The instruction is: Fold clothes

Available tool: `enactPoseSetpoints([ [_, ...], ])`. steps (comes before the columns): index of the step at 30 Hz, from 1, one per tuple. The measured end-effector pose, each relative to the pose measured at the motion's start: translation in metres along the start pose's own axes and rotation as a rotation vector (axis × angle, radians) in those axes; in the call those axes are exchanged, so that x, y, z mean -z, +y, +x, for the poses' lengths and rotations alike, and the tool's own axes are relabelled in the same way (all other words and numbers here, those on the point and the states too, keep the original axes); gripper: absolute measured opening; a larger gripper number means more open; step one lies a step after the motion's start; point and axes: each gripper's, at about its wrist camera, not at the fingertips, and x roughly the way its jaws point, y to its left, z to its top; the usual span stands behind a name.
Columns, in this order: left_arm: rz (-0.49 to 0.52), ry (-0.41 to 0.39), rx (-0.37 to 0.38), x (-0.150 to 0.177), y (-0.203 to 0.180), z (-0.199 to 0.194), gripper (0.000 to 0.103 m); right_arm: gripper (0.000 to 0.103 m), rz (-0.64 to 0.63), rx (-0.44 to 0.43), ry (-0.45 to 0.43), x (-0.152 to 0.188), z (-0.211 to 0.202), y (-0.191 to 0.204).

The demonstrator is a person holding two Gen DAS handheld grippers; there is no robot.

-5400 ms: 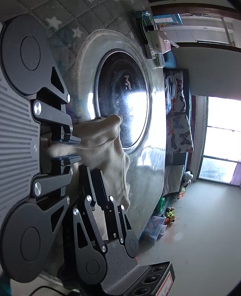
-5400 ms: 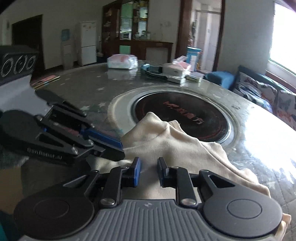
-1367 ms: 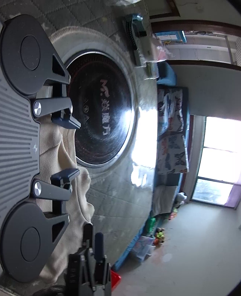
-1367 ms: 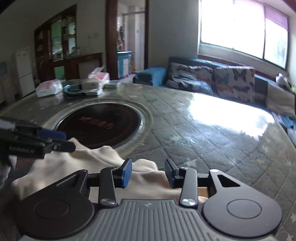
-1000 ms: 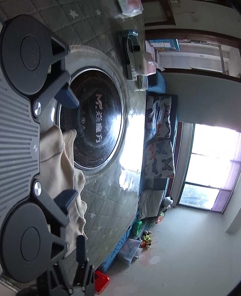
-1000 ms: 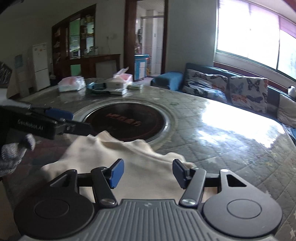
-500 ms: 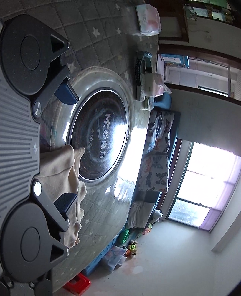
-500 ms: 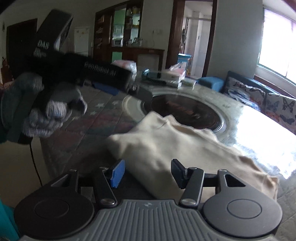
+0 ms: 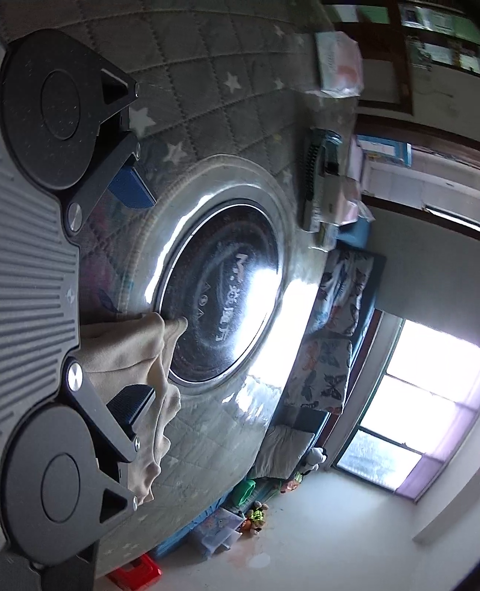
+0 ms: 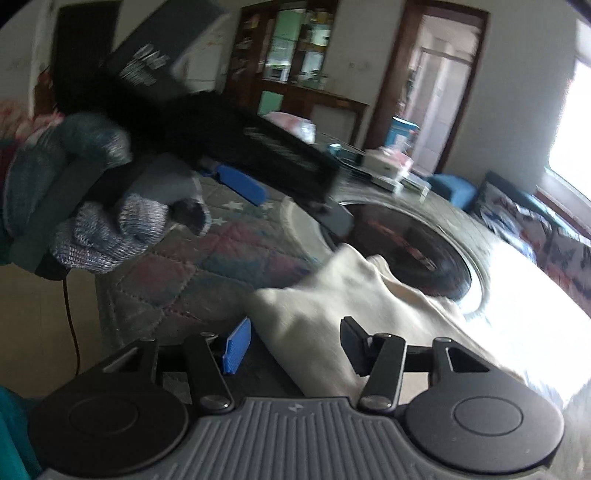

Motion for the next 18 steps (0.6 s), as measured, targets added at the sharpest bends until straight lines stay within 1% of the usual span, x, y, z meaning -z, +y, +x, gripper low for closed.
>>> enactPoseSetpoints([
  [2, -0.032, 0.012, 0.022, 0.0, 0.003, 0.0, 0.102, 0.048, -0.037, -0.002, 0.008, -0.003, 0.006, 0.006],
  [4, -0.065, 0.026, 0.049, 0.0, 0.005, 0.001, 0.099, 0.044, -0.062, 0.002, 0.028, -0.007, 0.016, 0.012],
  [7, -0.11, 0.042, 0.068, 0.001, 0.007, 0.002, 0.099, 0.04, -0.095, 0.016, 0.045, -0.01, 0.024, 0.018],
  [9, -0.142, 0.058, 0.091, 0.002, 0.008, 0.004, 0.099, 0.031, -0.096, 0.029, 0.053, -0.012, 0.026, 0.019],
  [10, -0.157, 0.066, 0.101, 0.002, 0.008, 0.005, 0.097, 0.029, -0.086, 0.03, 0.051, -0.012, 0.025, 0.017],
  [11, -0.172, 0.075, 0.109, 0.002, 0.008, 0.007, 0.097, 0.022, -0.068, 0.027, 0.045, -0.012, 0.024, 0.014],
  [12, -0.187, 0.082, 0.114, 0.002, 0.008, 0.008, 0.096, 0.018, -0.05, 0.023, 0.039, -0.012, 0.023, 0.011],
  [15, -0.229, 0.103, 0.131, 0.002, 0.006, 0.013, 0.093, 0.015, 0.022, 0.007, 0.016, -0.014, 0.016, 0.0],
  [18, -0.271, 0.125, 0.149, 0.001, 0.004, 0.018, 0.088, 0.014, 0.096, -0.01, -0.015, -0.016, 0.007, -0.013],
])
